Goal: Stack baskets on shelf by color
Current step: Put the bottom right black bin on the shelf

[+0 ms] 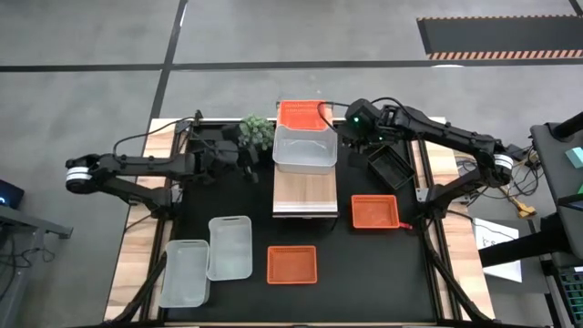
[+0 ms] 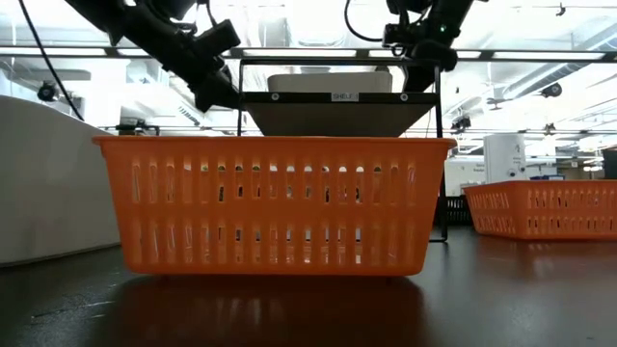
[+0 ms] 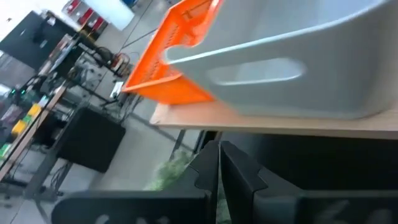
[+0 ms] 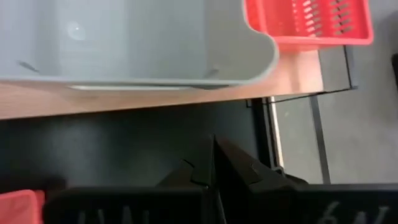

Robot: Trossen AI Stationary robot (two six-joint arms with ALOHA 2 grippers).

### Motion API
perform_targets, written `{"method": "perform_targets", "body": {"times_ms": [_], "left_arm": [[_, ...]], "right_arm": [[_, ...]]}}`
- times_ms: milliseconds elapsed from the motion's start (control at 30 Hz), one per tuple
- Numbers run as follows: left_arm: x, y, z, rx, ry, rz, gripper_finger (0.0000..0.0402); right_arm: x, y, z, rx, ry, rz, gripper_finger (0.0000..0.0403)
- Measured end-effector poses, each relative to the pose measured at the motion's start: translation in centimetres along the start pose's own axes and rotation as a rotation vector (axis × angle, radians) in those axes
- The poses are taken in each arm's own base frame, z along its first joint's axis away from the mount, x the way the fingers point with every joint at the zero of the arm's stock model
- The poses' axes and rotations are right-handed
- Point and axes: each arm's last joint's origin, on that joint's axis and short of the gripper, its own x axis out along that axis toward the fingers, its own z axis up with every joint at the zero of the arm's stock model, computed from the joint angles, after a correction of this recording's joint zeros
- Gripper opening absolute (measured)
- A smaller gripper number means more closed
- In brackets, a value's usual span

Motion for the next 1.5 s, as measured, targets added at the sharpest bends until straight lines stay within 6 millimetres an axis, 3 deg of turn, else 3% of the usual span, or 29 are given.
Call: {"method": "perform_targets", "body": {"times_ms": [333,533,767,1167,1500], "left_arm": [[1.6,2.4,-1.0,0.031,-0.04,-0.081,0.0002],[2.9,5.6,-1.3,0.043,-0.061,-0.055,0.0001],[5.3,8.3,-1.9,0.0,-0.127,-0.133,0.0001],[11.0,9.7,-2.6,-0.021,-0.067,-0.153,0.0001],[11.3,10.7,-2.0,-0.008,-0.084,-0.126,0.0001]], "right_arm": [[1.1,-3.4,-1.6,0.033,-0.06,0.005,0.0009],[1.7,-4.6,-2.5,0.067,-0.095,0.017,0.0009],[1.9,-4.7,-2.5,0.065,-0.161,0.076,0.0009],[2.3,-4.5,-2.8,0.076,-0.147,0.093,0.0009],[3.2,-3.9,-3.5,0.083,-0.11,0.117,0.0009]]}}
